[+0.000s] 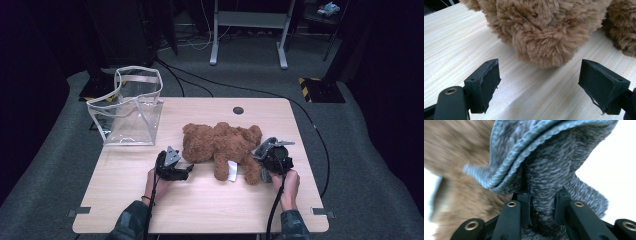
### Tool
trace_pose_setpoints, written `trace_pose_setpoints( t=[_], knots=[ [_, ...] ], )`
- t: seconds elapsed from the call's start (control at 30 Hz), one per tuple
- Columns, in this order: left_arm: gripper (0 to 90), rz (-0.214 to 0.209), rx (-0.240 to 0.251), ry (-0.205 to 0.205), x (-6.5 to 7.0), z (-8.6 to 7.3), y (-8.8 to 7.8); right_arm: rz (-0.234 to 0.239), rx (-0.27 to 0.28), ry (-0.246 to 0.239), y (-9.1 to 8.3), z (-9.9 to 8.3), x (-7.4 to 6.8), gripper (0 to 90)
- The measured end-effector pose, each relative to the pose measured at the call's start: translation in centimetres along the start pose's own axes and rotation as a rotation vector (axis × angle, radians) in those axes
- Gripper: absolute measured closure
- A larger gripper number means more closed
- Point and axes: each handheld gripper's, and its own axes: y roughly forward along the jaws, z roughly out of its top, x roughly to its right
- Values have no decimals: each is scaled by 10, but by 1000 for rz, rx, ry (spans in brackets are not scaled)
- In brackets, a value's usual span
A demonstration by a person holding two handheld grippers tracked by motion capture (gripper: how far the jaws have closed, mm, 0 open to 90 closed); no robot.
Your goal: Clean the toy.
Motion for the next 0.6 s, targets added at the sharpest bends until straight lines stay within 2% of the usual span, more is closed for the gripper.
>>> trace_pose_setpoints(
  t=[0.03,0.1,0.13,0.17,0.23,0.33,0.4,0.53,0.6],
  knots=[
    [167,0,0,0,0,0,0,14,22,4,-6,1,-2,728],
    [167,2,1,0,0,0,0,78,80,7,-23,8,-10,726],
    [167,3,1,0,1,0,0,90,97,-8,-27,11,-14,726],
    [167,3,1,0,1,0,0,123,120,-42,-32,15,-22,726],
    [167,4,1,0,0,0,0,143,132,-76,-33,20,-35,724],
    [167,3,7,-5,0,0,0,144,96,-119,-18,21,-53,718],
    [167,-2,7,-9,0,0,0,156,82,-125,-8,16,-58,716],
    [167,-1,7,-6,0,0,0,170,86,-117,-10,8,-55,717],
    [167,-3,6,-10,0,0,0,168,81,-130,-14,5,-54,718]
  ],
)
